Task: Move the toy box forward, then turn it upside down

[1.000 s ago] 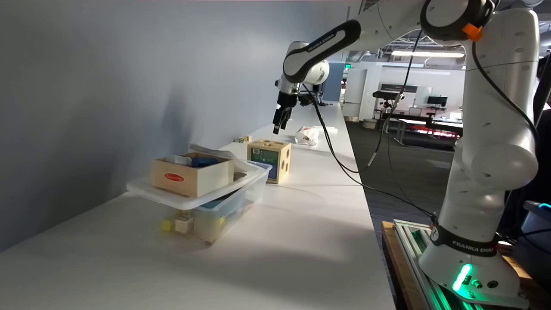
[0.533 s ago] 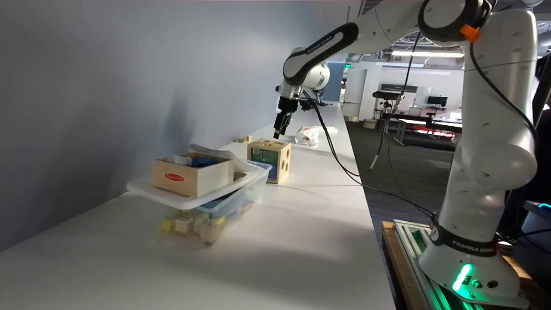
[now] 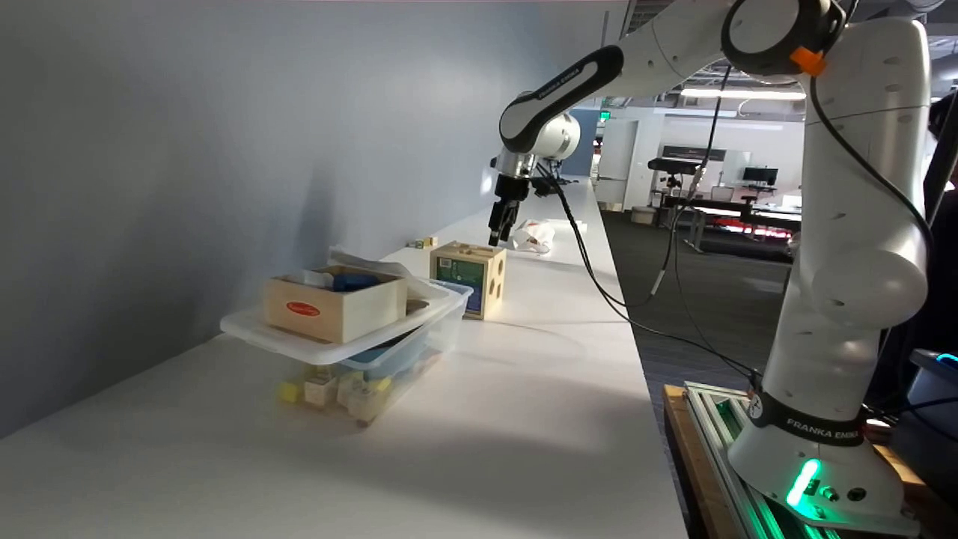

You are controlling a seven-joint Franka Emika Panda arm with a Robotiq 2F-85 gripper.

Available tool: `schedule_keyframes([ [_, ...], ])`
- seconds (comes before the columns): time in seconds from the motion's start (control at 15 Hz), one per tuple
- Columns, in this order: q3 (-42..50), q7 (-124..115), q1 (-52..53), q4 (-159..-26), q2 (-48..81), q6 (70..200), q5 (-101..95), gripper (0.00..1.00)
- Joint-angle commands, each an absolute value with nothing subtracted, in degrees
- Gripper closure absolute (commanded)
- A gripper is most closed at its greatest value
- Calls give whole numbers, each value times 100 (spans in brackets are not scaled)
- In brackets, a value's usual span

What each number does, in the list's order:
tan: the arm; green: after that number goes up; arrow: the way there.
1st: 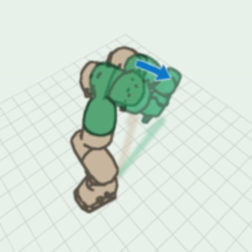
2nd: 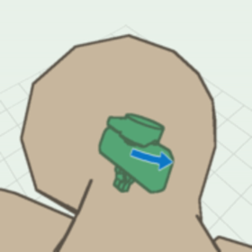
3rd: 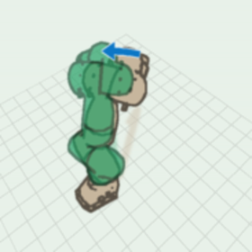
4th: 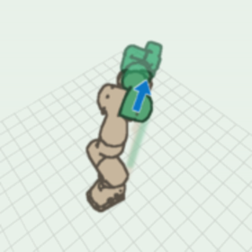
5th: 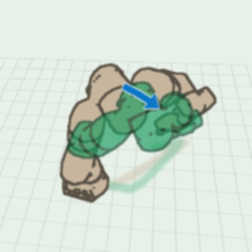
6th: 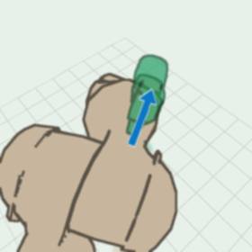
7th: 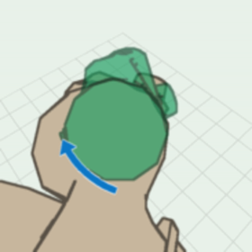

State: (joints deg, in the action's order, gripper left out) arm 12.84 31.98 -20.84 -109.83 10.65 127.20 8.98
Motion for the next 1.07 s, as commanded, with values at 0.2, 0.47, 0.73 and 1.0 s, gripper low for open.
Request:
schedule_keyframes([
  [0.2, 1245, 3255, -2049, -11027, 1063, 13011, 937, 0],
  [0.47, 1234, 3122, -1975, -10960, 1149, 12796, 792, 0],
  [0.73, 1275, 2789, -1909, -11010, 1176, 12944, 608, 0],
  [1.0, 1439, 1704, -1832, -11037, 1070, 12903, 277, 0],
])
